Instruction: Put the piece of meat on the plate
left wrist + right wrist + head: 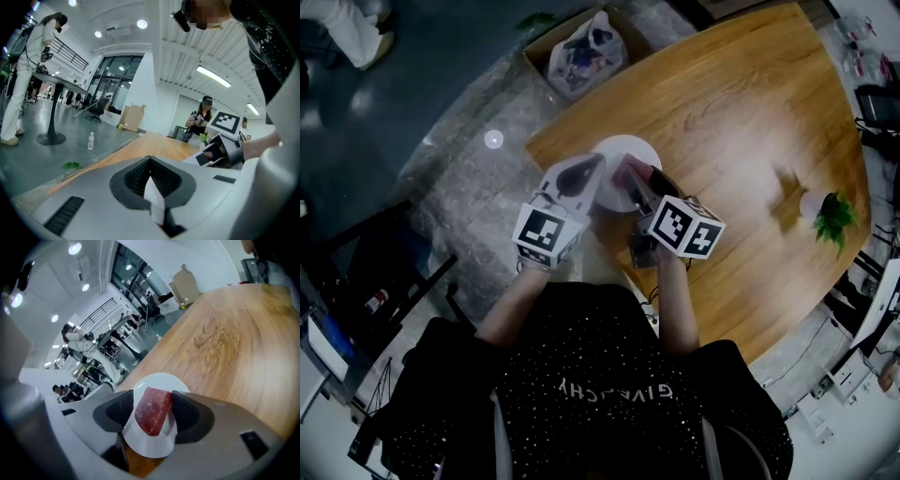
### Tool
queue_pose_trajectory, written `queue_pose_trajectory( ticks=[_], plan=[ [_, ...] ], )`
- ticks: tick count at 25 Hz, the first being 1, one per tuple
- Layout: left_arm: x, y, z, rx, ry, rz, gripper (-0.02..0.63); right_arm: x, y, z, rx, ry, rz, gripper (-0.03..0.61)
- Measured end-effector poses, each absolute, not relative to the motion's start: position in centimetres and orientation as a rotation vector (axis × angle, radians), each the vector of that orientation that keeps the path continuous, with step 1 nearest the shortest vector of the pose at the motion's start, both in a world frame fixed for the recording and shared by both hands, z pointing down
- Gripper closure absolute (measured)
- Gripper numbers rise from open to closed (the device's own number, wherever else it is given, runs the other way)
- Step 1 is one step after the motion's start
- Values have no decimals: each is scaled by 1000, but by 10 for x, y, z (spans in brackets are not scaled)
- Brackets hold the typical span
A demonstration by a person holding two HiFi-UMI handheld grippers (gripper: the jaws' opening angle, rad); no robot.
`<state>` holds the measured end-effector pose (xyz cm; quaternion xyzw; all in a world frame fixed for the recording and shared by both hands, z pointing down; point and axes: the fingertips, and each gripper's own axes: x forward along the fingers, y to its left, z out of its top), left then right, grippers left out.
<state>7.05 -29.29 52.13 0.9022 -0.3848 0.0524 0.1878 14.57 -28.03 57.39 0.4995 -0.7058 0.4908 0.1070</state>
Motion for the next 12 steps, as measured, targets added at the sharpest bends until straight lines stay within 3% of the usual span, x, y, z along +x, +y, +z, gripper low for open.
queue_pose_trajectory(
  ticks=[12],
  plan=[
    [63,-293,514,2561,-1093,143,607,157,-270,572,1554,-1942,1229,336]
  ],
)
